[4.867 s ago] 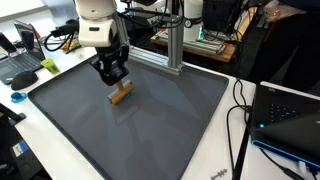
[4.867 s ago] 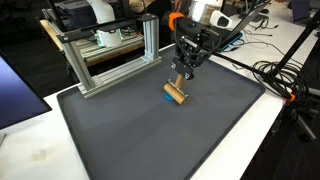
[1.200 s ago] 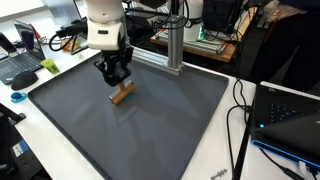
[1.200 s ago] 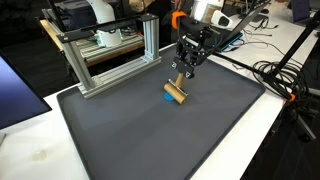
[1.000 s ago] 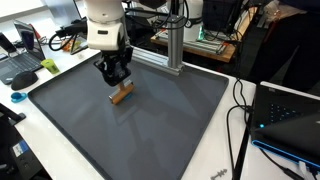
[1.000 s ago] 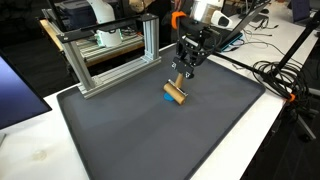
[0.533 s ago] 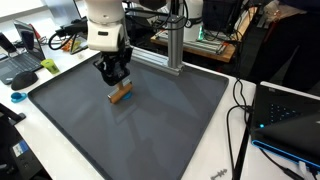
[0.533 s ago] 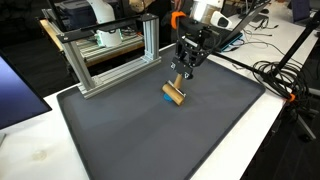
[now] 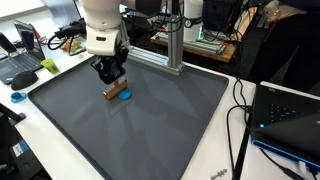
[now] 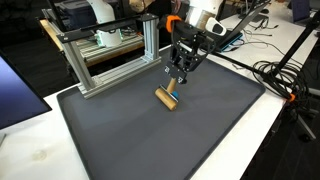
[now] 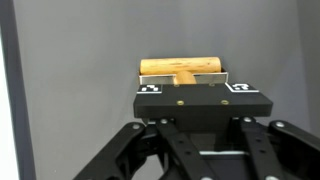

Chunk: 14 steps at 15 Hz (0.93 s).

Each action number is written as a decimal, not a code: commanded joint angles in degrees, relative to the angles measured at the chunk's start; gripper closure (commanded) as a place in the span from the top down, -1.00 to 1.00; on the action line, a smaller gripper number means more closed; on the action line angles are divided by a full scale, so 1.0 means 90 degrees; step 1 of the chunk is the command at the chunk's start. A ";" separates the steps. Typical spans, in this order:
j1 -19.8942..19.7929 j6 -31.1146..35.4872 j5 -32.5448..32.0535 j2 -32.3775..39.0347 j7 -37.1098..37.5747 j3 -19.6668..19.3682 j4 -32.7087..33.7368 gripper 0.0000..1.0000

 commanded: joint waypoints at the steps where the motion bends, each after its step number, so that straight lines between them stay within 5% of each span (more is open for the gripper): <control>1: -0.0054 0.0021 0.0091 0.0096 0.0140 -0.0023 -0.0060 -0.57; 5: -0.0251 -0.0391 0.0455 -0.0077 0.0584 -0.0106 0.0250 -0.57; 10: -0.0852 -0.1783 0.1614 -0.0201 0.0655 -0.0138 0.1099 -0.57; 14: -0.1011 -0.2479 0.2250 -0.0280 0.1497 -0.0193 0.1682 -0.57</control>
